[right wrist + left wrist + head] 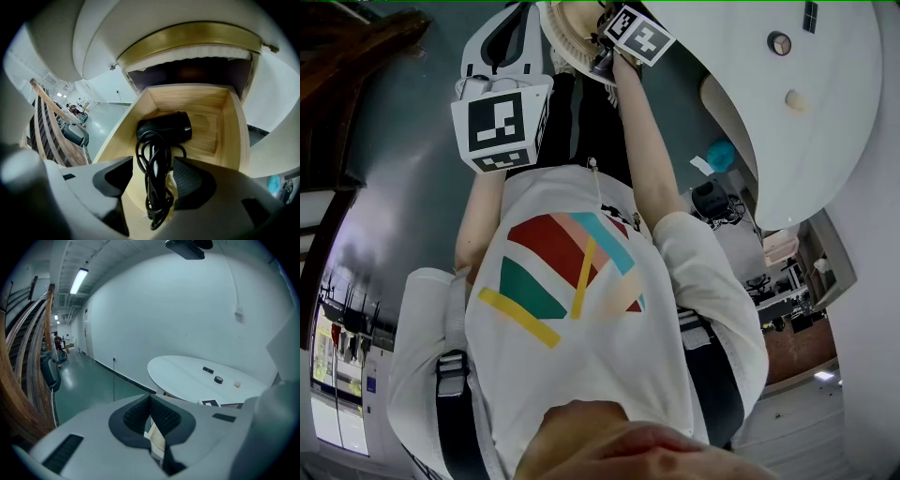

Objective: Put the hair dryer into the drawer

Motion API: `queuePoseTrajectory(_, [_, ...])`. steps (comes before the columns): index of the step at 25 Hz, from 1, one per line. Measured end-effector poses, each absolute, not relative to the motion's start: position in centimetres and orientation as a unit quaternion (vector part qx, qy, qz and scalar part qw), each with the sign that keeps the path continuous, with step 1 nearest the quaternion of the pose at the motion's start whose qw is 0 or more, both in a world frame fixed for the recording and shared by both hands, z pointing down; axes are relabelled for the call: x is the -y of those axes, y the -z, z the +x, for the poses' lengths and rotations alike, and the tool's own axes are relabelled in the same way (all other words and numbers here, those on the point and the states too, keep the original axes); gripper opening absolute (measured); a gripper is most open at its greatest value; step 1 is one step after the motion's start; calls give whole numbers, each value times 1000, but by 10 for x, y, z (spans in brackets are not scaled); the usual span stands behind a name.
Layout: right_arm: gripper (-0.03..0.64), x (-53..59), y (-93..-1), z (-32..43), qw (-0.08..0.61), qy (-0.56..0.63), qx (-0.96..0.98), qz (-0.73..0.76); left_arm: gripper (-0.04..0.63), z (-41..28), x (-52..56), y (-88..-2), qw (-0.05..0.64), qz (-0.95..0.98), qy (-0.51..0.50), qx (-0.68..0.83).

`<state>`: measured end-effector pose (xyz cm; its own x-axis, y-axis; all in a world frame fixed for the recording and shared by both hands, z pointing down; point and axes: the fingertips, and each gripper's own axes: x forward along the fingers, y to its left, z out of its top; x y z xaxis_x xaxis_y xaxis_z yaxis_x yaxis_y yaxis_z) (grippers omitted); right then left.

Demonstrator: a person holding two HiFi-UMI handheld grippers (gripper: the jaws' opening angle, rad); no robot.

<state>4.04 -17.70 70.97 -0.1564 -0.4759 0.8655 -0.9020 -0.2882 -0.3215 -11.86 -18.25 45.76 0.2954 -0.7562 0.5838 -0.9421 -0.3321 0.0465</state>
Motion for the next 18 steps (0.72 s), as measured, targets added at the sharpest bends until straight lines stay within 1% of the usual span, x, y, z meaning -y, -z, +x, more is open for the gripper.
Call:
queuePoseTrajectory(12, [259,167,-683,45,198,-505,562,625,15,-111,177,-434,177,792,-221,542])
queuePoseTrajectory(18, [259,160,-648,47,185,-494,571,629,15,-102,177,-405,157,798,-200,546])
